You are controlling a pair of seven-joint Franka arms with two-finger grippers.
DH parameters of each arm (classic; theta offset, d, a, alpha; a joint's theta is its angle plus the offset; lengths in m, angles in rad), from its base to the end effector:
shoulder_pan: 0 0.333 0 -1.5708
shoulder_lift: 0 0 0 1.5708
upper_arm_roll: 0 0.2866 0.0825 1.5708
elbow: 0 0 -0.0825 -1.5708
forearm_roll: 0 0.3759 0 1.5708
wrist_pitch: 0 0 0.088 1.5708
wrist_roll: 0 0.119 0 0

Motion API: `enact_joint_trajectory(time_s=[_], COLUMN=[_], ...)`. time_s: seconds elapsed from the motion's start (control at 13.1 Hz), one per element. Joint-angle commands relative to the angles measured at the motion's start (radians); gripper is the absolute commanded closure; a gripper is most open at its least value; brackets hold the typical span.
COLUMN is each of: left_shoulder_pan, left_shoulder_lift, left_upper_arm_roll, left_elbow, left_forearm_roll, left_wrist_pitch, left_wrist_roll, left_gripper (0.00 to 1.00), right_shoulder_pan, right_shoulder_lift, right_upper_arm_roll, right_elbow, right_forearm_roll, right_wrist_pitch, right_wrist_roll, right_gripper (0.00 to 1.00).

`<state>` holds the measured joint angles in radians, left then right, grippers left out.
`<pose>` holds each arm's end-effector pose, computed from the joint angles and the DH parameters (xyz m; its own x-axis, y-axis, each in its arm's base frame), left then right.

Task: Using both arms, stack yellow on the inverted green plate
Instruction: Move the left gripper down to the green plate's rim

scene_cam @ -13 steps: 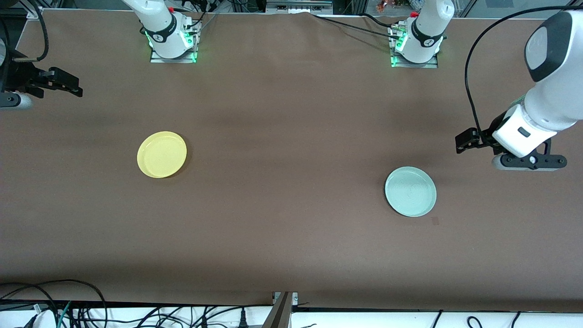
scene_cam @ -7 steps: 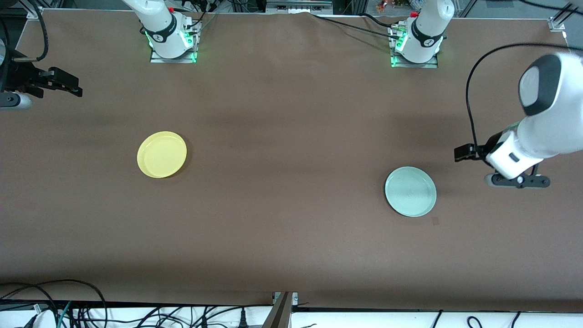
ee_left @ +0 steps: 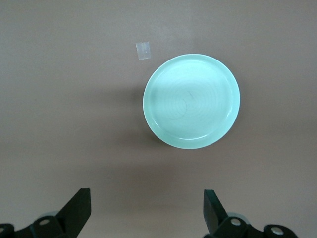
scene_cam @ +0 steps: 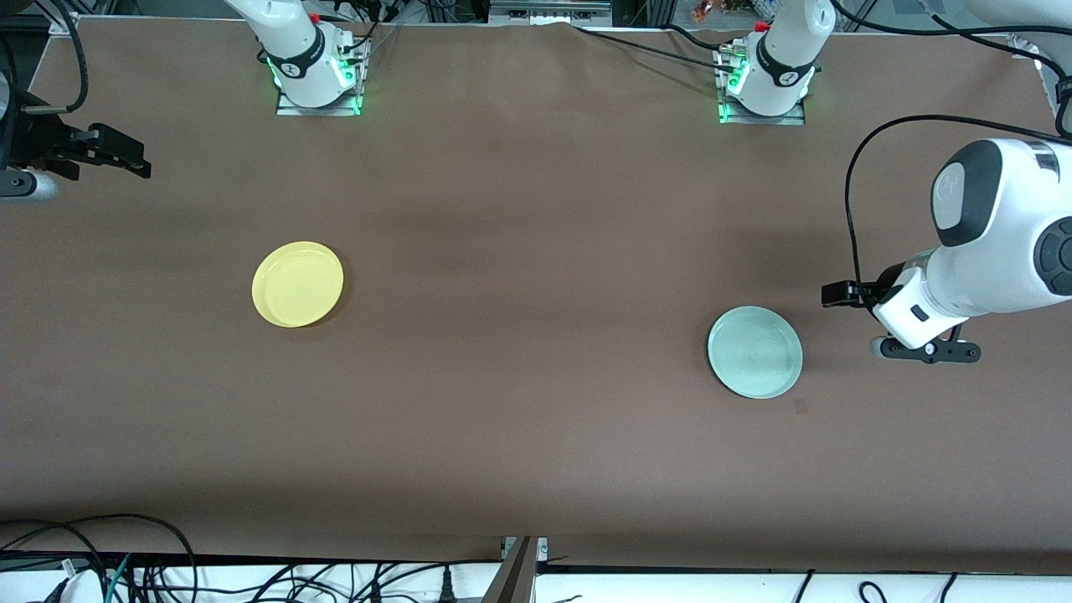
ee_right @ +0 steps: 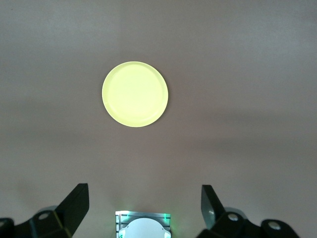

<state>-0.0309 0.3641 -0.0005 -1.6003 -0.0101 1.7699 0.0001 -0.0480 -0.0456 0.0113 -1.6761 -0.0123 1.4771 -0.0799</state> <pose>0.6210 -0.0205 0.3697 0.9807 -0.0289 -0.1933 -0.0276 -0.9996 0.0095 0.5179 -0.0205 0.5519 0.9873 0.0424 -0.1533 0.0430 -0.9991 0.0005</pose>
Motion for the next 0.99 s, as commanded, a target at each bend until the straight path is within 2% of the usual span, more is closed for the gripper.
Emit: enact_joint_trajectory(time_s=[0.0,0.3,0.46,0.53,0.91], left_shoulder_pan=[0.019,0.019,0.019,0.019,0.019], left_shoulder_lift=[0.041,0.045,0.061,0.090,0.206], left_upper_arm_roll=[-0.001,-0.001,-0.003,-0.003,-0.003], left_elbow=[-0.045,-0.199,-0.300,-0.319,-0.317], left_forearm_roll=[-0.019,-0.019,-0.019,-0.019,-0.021], left_wrist_pitch=[0.106,0.296,0.470,0.540,0.698], left_wrist_roll=[0.023,0.018,0.015,0.015,0.008], left_gripper=[0.00,0.00,0.00,0.00,0.00], right_shoulder_pan=[-0.001,-0.001,-0.001,-0.001,-0.001], right_shoulder_lift=[0.000,0.000,0.000,0.000,0.001], right_upper_arm_roll=[0.003,0.003,0.004,0.006,0.004], right_elbow=[0.015,0.015,0.015,0.015,0.015], right_forearm_roll=[-0.012,-0.012,-0.012,-0.012,-0.012], right_wrist_pitch=[-0.020,-0.018,-0.020,-0.020,-0.018], right_wrist_roll=[-0.005,-0.005,-0.005,-0.005,-0.005], right_gripper=[0.00,0.00,0.00,0.00,0.00])
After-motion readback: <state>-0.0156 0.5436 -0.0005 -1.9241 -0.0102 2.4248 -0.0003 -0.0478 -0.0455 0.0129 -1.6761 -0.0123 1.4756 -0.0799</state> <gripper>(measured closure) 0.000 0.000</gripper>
